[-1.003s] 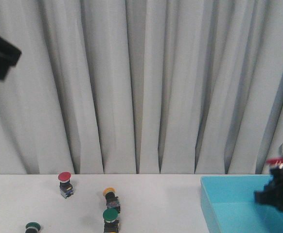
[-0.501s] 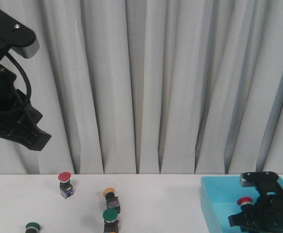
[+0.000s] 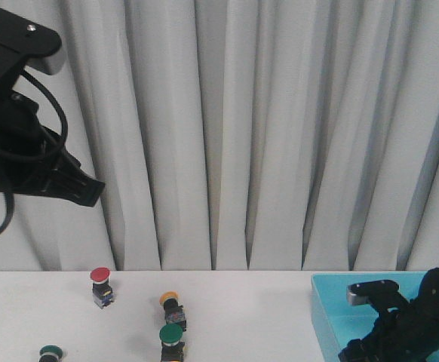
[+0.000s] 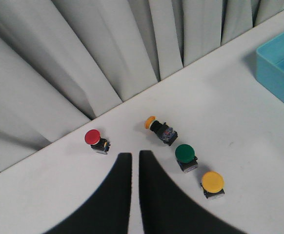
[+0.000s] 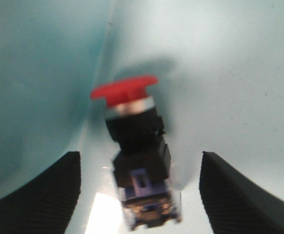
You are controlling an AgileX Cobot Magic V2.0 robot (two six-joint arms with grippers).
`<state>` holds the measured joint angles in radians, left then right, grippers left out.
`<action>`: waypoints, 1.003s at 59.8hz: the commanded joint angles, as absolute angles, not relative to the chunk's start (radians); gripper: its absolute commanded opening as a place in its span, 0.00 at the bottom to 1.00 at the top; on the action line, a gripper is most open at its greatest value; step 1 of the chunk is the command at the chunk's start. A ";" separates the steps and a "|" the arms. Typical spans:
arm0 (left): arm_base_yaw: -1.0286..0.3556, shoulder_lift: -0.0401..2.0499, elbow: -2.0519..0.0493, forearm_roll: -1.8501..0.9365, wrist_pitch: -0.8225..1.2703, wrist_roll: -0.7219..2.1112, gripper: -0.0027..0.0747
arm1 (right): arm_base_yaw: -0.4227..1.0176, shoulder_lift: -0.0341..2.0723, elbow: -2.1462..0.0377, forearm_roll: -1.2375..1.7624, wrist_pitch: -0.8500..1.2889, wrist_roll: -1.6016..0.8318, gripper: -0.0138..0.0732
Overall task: Pick red and yellow buttons and place in box
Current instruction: 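Carry the red button with the right gripper and release into the blue box, then lower the left gripper onto the yellow-capped button and grasp it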
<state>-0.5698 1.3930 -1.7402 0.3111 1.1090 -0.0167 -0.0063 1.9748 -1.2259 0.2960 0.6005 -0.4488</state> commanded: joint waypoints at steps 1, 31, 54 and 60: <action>-0.571 1.385 -1.764 0.367 1.043 -0.039 0.23 | -0.008 1.852 -1.270 0.321 0.608 -0.460 0.76; -0.571 1.607 -1.764 0.415 1.084 -0.169 0.95 | 0.017 1.330 -1.273 0.361 0.684 -0.457 0.76; -0.571 1.812 -1.764 0.210 1.083 -0.178 0.89 | 0.083 0.990 -1.273 0.371 0.761 -0.457 0.76; -0.571 1.849 -1.764 0.176 1.086 -0.187 0.89 | 0.083 0.937 -1.273 0.371 0.764 -0.457 0.76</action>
<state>-0.5698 1.8682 -1.7402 0.2036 1.1204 -0.1640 0.0832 0.9909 -1.2385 0.3504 0.8143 -0.4496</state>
